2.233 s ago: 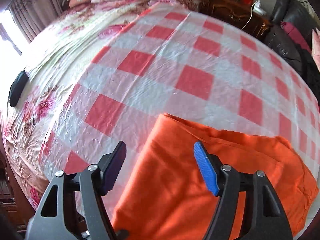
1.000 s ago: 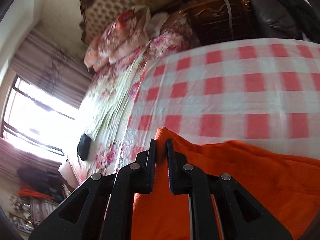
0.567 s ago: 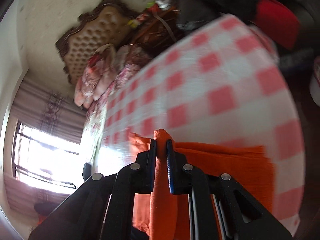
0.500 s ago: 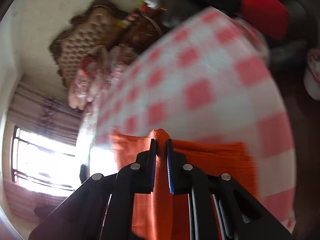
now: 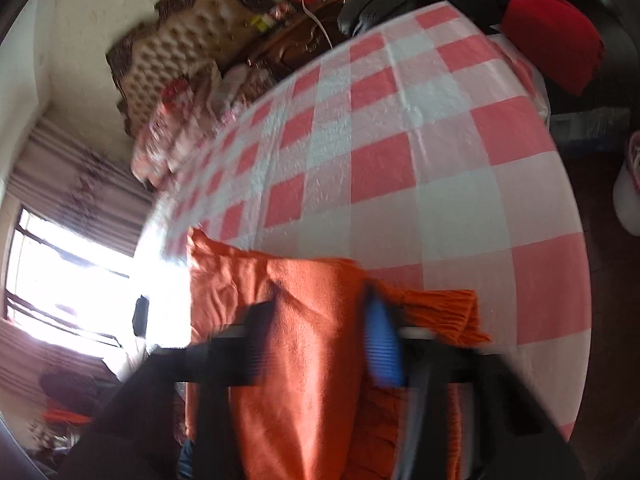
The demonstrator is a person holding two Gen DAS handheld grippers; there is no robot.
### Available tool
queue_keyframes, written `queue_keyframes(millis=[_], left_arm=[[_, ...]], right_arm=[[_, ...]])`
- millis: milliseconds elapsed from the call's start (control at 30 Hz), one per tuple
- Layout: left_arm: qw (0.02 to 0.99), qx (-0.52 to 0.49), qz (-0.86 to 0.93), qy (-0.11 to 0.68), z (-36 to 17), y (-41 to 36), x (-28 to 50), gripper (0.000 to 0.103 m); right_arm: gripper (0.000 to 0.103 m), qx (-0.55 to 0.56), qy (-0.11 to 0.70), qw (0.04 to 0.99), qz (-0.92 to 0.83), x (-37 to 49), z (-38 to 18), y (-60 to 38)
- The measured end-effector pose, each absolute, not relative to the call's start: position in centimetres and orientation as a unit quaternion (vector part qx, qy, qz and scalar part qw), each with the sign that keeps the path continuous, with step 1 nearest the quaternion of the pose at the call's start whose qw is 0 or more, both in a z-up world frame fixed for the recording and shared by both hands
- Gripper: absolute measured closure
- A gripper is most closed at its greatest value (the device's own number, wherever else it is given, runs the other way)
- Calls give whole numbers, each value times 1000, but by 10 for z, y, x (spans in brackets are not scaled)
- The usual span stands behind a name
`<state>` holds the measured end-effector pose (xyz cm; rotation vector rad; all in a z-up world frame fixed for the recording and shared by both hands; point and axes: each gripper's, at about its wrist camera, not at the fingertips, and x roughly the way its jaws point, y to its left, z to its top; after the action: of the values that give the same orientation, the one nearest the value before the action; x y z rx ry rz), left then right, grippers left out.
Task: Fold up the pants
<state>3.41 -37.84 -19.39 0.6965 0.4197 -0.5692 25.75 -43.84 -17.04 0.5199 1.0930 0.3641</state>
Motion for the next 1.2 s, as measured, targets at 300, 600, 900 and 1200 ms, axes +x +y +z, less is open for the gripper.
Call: queue_keyframes(millis=[300,600,900,1200], left_arm=[[910,292,-245,165,-133,-351,28,95],[900,311,-274,134,-107,-397,16,95],[866,366,-284,190,-175,-439,15,95],[845,364,-358,161,-175,-435,-10,48]], right_arm=[[94,153,484,839,198,258,-102,-397],[94,175,445,858,190,240,-66,-442],[94,213,480,835,164,241,-163,-493],[80,202,444,870,69,236,-166,-518]])
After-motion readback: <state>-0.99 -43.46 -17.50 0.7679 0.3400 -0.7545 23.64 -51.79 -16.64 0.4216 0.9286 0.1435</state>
